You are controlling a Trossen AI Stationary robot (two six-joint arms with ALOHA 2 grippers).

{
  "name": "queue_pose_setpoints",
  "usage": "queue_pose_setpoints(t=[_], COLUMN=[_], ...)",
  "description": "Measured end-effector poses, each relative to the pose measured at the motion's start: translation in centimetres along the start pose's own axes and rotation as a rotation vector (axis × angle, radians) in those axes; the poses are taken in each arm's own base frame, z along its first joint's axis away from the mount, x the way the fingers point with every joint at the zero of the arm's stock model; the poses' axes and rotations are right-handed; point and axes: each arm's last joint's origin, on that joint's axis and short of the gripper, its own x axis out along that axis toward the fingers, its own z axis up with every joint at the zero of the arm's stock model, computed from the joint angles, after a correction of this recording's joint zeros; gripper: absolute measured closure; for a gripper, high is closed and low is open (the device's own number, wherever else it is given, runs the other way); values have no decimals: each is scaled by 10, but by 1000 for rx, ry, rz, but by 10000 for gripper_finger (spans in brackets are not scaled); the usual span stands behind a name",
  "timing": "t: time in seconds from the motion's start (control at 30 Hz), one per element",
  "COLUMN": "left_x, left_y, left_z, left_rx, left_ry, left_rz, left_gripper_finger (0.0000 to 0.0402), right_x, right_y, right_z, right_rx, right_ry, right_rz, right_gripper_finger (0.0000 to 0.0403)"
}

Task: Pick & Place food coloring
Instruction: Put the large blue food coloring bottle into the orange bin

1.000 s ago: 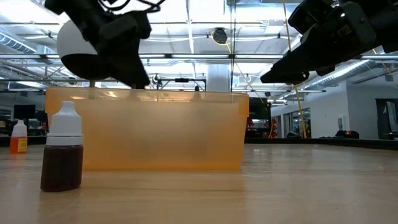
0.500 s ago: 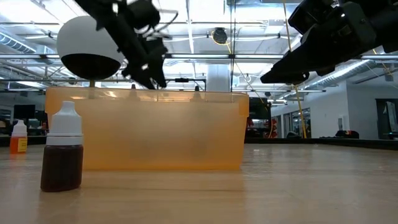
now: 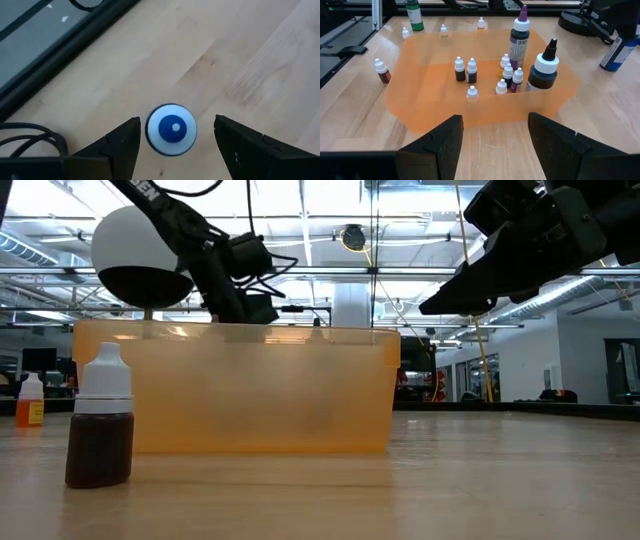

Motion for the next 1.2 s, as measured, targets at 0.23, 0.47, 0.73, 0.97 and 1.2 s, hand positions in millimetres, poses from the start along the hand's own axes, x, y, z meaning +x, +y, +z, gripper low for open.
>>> queue_pose_setpoints(t=[0.23,0.47,0.73,0.97,1.2], left_x=[3,-11,-14,-14,-12], left_y=[0,0,1,2,3], left_z=[0,5,1,0,1], left_rx=[27,26,27,21,21], left_ry=[-3,-53,-8,-7,-12], left_rz=[3,-6,2,26,55], left_gripper_finger=[153,156,156,156,156], right_x=[0,0,0,0,0], right_y=[0,0,0,0,0], right_z=[0,0,-1,-1,-1], right_rx=[2,2,16,18,18], right_ry=[1,1,10,7,7], right_rz=[1,1,0,0,0], right_gripper_finger=[190,190,190,190,190])
